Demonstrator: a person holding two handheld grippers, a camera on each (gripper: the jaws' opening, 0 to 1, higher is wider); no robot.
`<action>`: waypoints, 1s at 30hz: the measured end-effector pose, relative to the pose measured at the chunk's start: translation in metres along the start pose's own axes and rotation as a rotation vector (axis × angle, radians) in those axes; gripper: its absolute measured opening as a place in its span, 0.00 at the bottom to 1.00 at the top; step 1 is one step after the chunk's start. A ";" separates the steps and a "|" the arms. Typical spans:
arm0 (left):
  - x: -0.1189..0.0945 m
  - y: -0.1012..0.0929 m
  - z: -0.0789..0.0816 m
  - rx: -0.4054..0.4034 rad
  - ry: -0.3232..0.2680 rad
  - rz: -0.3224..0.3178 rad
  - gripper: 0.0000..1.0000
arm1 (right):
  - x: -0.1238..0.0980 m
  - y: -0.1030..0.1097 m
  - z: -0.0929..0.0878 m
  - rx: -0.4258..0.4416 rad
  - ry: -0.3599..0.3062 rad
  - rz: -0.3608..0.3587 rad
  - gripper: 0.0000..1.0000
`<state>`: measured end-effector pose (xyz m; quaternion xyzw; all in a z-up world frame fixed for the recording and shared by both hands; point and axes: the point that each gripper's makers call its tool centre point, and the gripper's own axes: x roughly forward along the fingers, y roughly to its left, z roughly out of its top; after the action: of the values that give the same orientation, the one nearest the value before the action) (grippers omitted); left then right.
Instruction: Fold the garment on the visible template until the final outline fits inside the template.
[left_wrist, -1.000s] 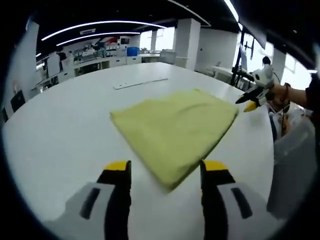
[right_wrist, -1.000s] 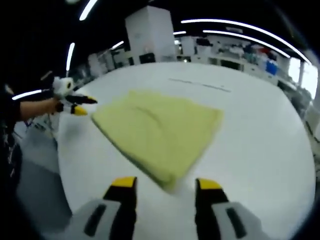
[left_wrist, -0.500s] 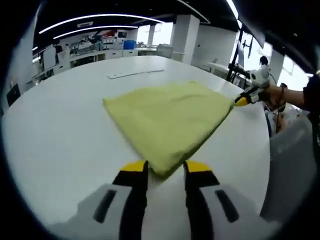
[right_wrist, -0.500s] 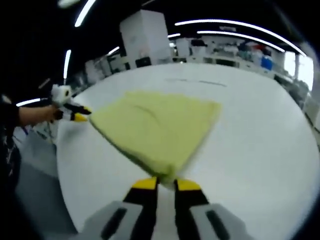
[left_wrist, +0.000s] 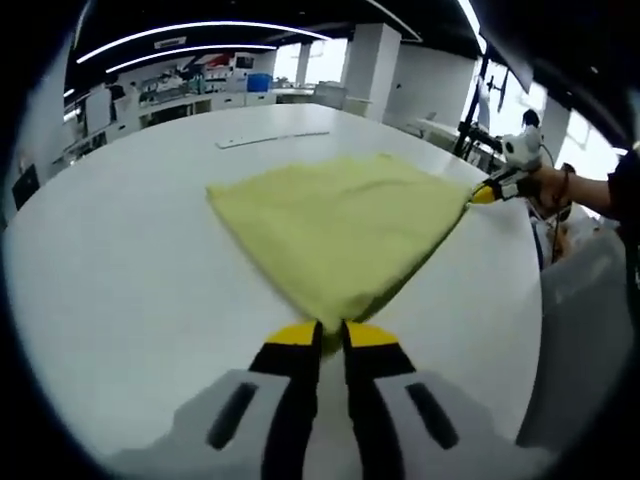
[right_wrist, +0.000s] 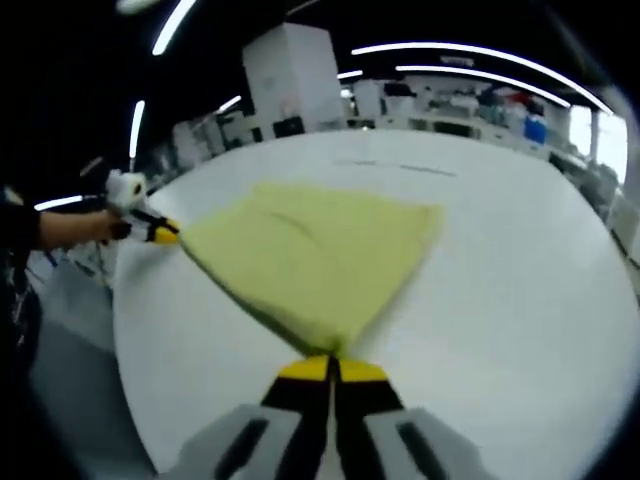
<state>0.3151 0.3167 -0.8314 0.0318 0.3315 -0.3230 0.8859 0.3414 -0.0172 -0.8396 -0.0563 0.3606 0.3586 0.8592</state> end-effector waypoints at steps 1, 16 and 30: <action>0.000 0.000 0.000 -0.001 0.002 0.000 0.05 | -0.001 0.000 0.000 -0.013 0.003 -0.001 0.00; -0.003 0.000 -0.004 -0.009 0.016 -0.004 0.00 | -0.011 -0.004 0.003 -0.166 0.047 0.007 0.00; -0.008 -0.018 -0.013 0.022 0.047 -0.018 0.00 | -0.017 0.000 -0.013 -0.166 0.093 0.005 0.00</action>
<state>0.2924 0.3106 -0.8343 0.0462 0.3488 -0.3340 0.8745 0.3264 -0.0314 -0.8380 -0.1431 0.3692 0.3863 0.8330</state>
